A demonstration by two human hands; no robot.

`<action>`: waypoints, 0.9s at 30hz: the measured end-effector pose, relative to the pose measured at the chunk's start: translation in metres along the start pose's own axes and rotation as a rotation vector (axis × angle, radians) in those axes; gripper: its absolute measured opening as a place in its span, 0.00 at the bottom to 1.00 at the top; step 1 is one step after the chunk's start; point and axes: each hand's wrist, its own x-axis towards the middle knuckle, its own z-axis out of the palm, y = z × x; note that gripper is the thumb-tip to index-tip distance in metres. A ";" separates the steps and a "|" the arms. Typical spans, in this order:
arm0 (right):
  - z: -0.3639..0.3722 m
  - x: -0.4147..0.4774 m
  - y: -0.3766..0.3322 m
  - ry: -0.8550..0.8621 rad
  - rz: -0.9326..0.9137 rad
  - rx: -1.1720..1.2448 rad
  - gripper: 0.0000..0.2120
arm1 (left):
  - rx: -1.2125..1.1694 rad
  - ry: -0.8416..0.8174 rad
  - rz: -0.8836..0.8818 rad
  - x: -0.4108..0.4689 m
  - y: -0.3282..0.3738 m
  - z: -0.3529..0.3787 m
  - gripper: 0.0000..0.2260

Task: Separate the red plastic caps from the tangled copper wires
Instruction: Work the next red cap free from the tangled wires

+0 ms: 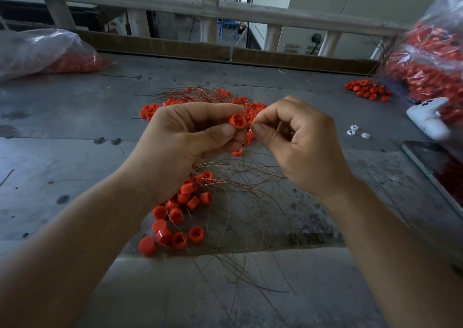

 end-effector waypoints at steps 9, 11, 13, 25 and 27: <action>0.000 0.000 -0.002 0.003 -0.012 -0.026 0.03 | 0.032 0.010 -0.006 0.000 0.001 -0.001 0.12; -0.001 0.000 -0.002 -0.001 -0.013 -0.026 0.03 | 0.037 0.006 -0.003 0.000 0.000 -0.001 0.12; 0.000 0.000 -0.002 -0.008 -0.015 -0.028 0.03 | 0.039 0.004 -0.005 0.000 0.000 -0.001 0.12; -0.004 0.002 -0.004 -0.107 0.182 0.281 0.10 | -0.060 -0.017 -0.007 0.000 0.000 0.000 0.12; -0.004 0.003 -0.004 -0.099 0.225 0.351 0.10 | -0.078 -0.017 -0.007 0.000 0.000 -0.001 0.11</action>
